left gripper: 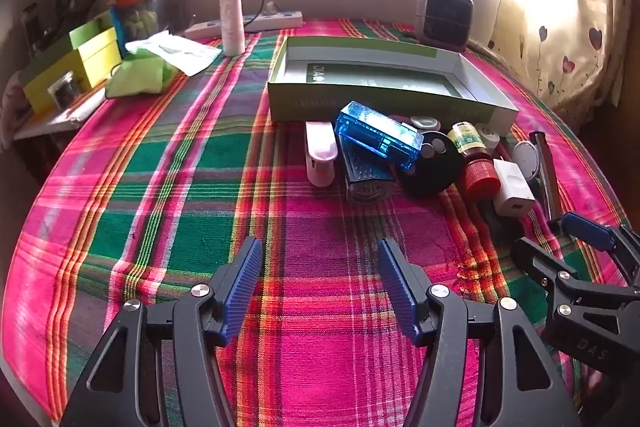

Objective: Organize rigid objects

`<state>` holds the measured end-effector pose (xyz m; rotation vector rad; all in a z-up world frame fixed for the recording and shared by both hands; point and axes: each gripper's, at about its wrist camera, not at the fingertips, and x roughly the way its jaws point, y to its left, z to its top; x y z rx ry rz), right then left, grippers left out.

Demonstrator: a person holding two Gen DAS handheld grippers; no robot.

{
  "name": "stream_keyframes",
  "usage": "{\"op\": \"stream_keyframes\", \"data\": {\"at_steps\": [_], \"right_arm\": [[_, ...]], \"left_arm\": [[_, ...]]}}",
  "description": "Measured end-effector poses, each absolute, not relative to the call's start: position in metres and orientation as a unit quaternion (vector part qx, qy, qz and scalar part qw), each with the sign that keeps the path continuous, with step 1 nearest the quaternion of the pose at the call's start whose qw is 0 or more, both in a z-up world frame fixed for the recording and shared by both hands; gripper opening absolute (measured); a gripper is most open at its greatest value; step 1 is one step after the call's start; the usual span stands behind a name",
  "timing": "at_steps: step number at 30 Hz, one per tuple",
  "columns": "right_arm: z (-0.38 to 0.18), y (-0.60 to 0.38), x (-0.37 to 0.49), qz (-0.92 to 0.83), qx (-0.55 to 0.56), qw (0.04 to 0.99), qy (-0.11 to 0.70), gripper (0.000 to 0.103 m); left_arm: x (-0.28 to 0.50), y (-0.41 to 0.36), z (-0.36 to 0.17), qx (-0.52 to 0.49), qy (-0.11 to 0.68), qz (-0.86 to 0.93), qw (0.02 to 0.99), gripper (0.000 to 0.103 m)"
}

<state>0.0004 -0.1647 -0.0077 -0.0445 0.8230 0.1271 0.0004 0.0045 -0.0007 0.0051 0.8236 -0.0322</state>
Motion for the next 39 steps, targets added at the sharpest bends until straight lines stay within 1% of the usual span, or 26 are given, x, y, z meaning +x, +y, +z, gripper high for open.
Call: {"op": "stream_keyframes", "data": {"at_steps": [39], "right_arm": [[-0.0071, -0.1654, 0.0005, 0.063, -0.020, 0.914, 0.400, 0.080]], "left_arm": [[0.0016, 0.0007, 0.0009, 0.011, 0.401, -0.012, 0.916, 0.060]]}}
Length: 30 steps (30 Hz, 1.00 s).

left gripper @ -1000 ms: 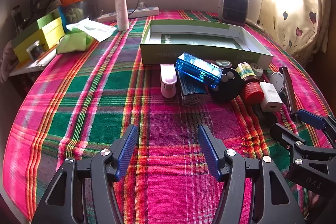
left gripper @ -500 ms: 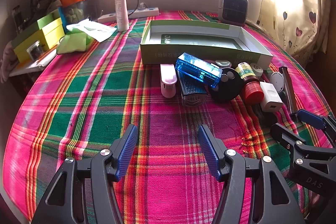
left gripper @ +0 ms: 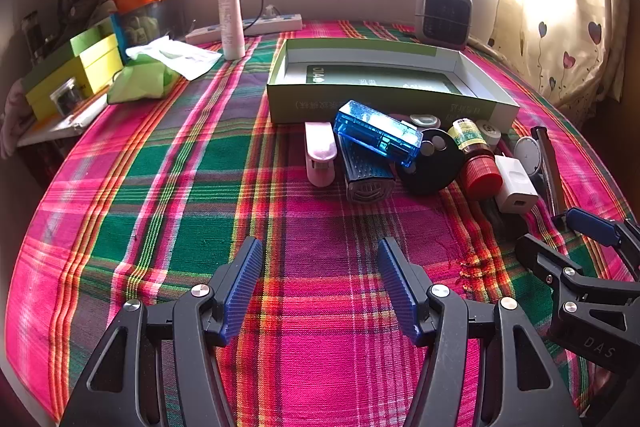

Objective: Organize rigid objects

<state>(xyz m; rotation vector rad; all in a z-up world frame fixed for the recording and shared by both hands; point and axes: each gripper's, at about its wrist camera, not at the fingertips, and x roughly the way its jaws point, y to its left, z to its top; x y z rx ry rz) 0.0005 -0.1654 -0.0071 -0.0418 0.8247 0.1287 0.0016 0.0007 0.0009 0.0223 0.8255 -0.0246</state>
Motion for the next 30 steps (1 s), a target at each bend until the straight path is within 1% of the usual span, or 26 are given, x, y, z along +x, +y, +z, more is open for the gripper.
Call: {"op": "stream_keyframes", "data": {"at_steps": [12, 20, 24, 27, 30], "right_arm": [[-0.004, -0.166, 0.001, 0.081, -0.023, 0.911, 0.405, 0.080], [0.002, -0.191, 0.000, 0.063, 0.018, 0.915, 0.398, 0.080], [0.007, -0.200, 0.009, 0.049, 0.021, 0.918, 0.392, 0.080], [0.008, -0.202, 0.017, 0.048, 0.023, 0.917, 0.395, 0.077], [0.006, -0.201, 0.024, 0.050, 0.019, 0.914, 0.403, 0.071]], "left_arm": [[0.003, 0.007, 0.002, -0.004, 0.406, -0.026, 0.913, 0.059], [0.011, 0.021, 0.004, -0.022, 0.415, -0.035, 0.909, 0.059], [0.019, 0.028, 0.006, -0.030, 0.420, -0.041, 0.906, 0.059], [0.025, 0.031, 0.006, -0.036, 0.422, -0.043, 0.905, 0.059], [0.030, 0.032, 0.007, -0.038, 0.424, -0.045, 0.904, 0.059]]}}
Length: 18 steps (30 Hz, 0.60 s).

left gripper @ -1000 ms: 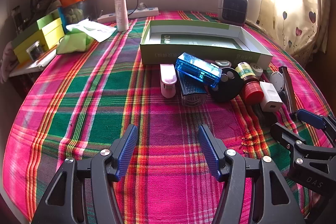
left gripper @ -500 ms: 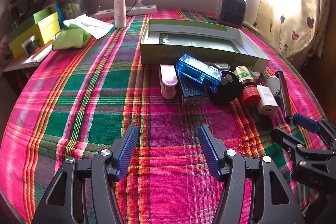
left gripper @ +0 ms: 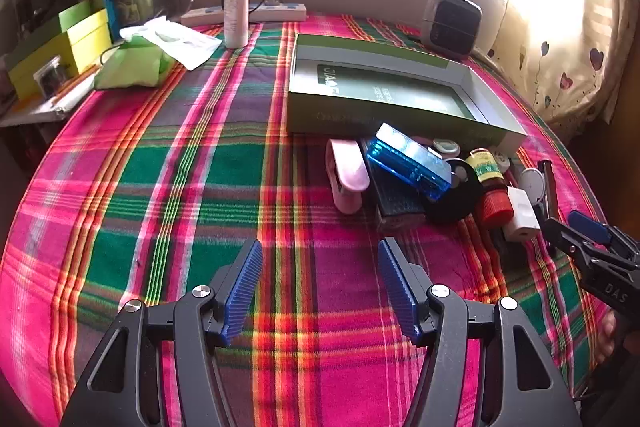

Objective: Organize rigid objects
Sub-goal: 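Lower the right gripper around the silver lighter and close it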

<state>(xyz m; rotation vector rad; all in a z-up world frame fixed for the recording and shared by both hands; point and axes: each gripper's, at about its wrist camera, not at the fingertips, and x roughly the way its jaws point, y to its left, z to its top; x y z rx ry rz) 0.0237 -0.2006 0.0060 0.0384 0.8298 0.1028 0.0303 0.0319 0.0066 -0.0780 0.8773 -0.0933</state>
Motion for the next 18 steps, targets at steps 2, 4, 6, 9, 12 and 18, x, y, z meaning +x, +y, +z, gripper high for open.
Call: {"op": "stream_keyframes", "data": {"at_steps": [2, 4, 6, 9, 12, 18], "right_arm": [[0.004, -0.200, 0.028, 0.053, 0.017, 0.911, 0.409, 0.066], [0.002, -0.200, 0.034, 0.061, 0.024, 0.905, 0.420, 0.059], [0.002, -0.200, 0.037, 0.063, 0.023, 0.904, 0.423, 0.057], [0.003, -0.200, 0.040, 0.063, 0.019, 0.904, 0.422, 0.048], [0.003, -0.200, 0.041, 0.064, 0.016, 0.904, 0.423, 0.040], [0.003, -0.200, 0.041, 0.077, 0.021, 0.903, 0.422, 0.024]], "left_arm": [[0.034, 0.032, 0.007, -0.038, 0.425, -0.046, 0.903, 0.059], [0.037, 0.033, 0.007, -0.039, 0.426, -0.048, 0.902, 0.059], [0.041, 0.035, 0.007, -0.042, 0.427, -0.050, 0.902, 0.059], [0.045, 0.036, 0.007, -0.044, 0.430, -0.053, 0.900, 0.059], [0.049, 0.036, 0.008, -0.046, 0.431, -0.056, 0.899, 0.059], [0.051, 0.033, 0.009, -0.046, 0.433, -0.063, 0.898, 0.059]]}}
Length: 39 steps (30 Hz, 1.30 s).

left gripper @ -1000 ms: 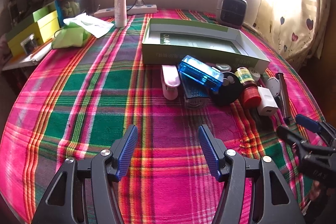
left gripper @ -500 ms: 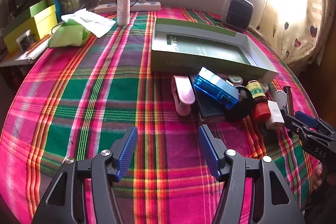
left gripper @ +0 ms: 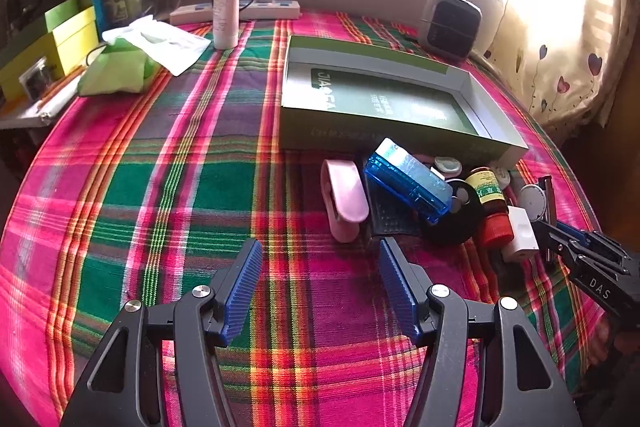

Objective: Organize rigid objects
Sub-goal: 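Lower the right gripper around the silver lighter and close it, then close the left gripper on the pink plastic clip while the right gripper holds the lighter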

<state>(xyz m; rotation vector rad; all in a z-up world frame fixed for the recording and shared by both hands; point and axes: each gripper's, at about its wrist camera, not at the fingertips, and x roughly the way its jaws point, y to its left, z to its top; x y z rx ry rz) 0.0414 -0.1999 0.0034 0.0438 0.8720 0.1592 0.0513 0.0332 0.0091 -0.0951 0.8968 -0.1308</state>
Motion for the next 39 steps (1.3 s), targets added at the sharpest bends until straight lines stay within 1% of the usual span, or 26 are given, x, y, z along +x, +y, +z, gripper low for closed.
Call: {"op": "stream_keyframes", "data": {"at_steps": [14, 24, 35, 39], "right_arm": [[0.013, -0.215, 0.034, 0.078, 0.044, 0.911, 0.402, 0.024], [0.014, -0.236, 0.032, 0.057, 0.058, 0.912, 0.401, 0.024], [0.012, -0.240, 0.034, 0.060, 0.062, 0.911, 0.404, 0.024], [0.011, -0.240, 0.035, 0.061, 0.063, 0.911, 0.404, 0.024]], "left_arm": [[0.056, 0.035, 0.019, -0.052, 0.424, -0.070, 0.902, 0.059], [0.069, 0.036, 0.022, -0.056, 0.425, -0.068, 0.901, 0.059], [0.080, 0.047, 0.018, -0.065, 0.428, -0.051, 0.900, 0.059], [0.081, 0.043, 0.019, -0.054, 0.432, -0.057, 0.899, 0.059]]}}
